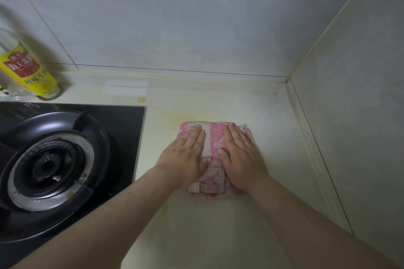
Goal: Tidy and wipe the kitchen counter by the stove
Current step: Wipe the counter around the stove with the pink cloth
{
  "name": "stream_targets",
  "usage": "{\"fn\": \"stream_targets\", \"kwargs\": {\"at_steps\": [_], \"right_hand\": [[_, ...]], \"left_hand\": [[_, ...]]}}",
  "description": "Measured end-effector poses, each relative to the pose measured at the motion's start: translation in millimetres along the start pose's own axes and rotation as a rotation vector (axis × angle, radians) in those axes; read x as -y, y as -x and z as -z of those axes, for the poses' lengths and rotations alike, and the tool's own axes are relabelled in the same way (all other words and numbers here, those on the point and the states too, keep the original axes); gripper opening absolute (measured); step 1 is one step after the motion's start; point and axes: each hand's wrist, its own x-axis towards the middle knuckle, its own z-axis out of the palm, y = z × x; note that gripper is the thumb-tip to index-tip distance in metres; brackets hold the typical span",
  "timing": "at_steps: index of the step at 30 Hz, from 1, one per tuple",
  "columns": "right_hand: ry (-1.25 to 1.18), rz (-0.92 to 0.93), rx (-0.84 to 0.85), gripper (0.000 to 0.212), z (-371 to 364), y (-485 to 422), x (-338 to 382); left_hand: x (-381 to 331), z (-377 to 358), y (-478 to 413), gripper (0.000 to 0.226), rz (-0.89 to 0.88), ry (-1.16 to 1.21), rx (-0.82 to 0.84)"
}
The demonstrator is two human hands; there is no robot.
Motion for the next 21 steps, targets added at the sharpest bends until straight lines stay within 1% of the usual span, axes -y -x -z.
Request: {"fn": "stream_targets", "kwargs": {"at_steps": [6,11,15,21], "right_hand": [[0.022,0.026,0.007,0.077,4,-28,-10],[0.014,0.029,0.011,0.081,10,-55,-17],[0.046,0.031,0.006,0.082,12,-80,-23],[0.089,0.026,0.011,0.084,15,-115,-30]], "left_hand": [[13,3,-25,0.096,0.014,-0.011,0.009],[23,10,-51,0.096,0.033,-0.005,0.018],[30,17,-71,0.084,0.056,0.000,0.023],[44,24,-100,0.075,0.073,0.006,0.045]]}}
